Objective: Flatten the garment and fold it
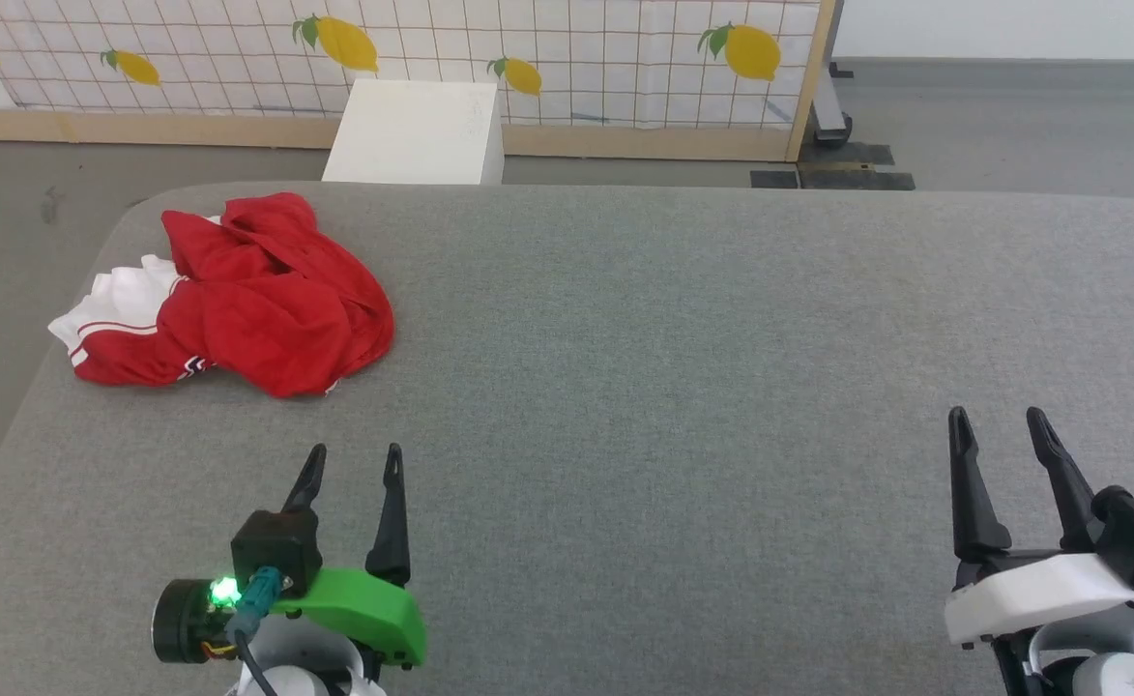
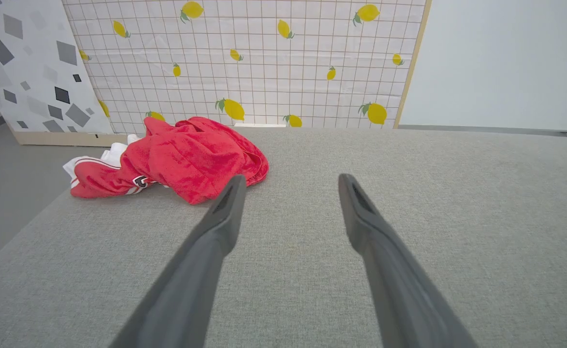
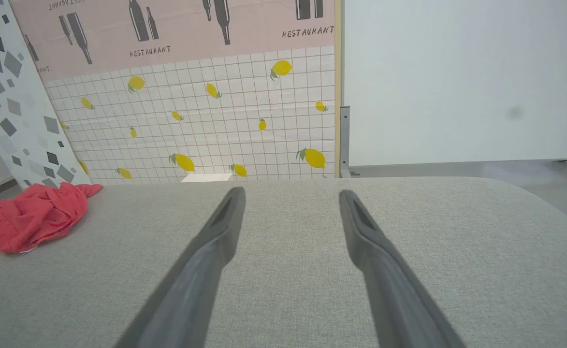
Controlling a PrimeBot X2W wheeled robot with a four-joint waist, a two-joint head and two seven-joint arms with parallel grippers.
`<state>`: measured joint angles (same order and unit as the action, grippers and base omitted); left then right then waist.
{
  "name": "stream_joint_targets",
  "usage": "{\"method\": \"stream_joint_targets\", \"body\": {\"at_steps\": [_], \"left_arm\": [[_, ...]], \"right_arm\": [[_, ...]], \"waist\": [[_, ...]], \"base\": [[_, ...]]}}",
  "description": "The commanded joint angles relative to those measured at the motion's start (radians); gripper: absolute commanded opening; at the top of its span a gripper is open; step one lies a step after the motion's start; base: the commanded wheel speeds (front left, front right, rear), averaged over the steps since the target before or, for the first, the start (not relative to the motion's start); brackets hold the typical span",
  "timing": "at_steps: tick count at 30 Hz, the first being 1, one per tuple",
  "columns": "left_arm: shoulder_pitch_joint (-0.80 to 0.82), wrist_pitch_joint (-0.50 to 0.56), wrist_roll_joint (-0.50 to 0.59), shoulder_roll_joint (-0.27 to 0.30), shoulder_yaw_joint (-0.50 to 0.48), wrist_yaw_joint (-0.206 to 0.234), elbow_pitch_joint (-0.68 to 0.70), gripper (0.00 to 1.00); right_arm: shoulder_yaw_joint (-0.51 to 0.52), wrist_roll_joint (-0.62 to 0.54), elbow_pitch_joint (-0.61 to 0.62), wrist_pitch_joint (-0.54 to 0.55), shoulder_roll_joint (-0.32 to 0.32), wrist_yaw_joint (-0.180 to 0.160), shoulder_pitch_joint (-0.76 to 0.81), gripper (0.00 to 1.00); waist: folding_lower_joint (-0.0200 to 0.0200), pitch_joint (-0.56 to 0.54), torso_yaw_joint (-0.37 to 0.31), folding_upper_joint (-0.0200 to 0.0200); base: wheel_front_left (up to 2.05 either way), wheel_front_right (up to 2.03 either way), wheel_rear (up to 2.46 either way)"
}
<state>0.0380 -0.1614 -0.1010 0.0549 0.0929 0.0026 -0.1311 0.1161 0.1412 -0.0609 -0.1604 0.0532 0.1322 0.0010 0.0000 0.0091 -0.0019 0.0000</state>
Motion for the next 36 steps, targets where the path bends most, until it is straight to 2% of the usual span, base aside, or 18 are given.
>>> {"method": "stream_joint_targets", "body": {"at_steps": [1, 23, 36], "left_arm": [[0.019, -0.012, -0.013, -0.003, 0.004, 0.006, -0.007, 1.0], [0.022, -0.058, -0.036, -0.004, 0.025, 0.005, -0.049, 1.0], [0.026, -0.084, -0.049, -0.004, 0.03, 0.008, -0.07, 1.0]], "right_arm": [[0.005, 0.01, -0.006, -0.013, -0.002, -0.001, 0.013, 1.0], [0.026, 0.042, -0.046, -0.058, -0.002, -0.001, 0.023, 1.0], [0.035, 0.053, -0.063, -0.085, -0.003, -0.001, 0.024, 1.0]], "waist": [[0.0, -0.001, 0.0, 0.0], [0.0, -0.015, 0.003, 0.0], [0.0, -0.018, 0.031, 0.0]], "base": [[0.0, 0.0, 0.0], [0.0, 0.0, 0.0], [0.0, 0.0, 0.0]]}}
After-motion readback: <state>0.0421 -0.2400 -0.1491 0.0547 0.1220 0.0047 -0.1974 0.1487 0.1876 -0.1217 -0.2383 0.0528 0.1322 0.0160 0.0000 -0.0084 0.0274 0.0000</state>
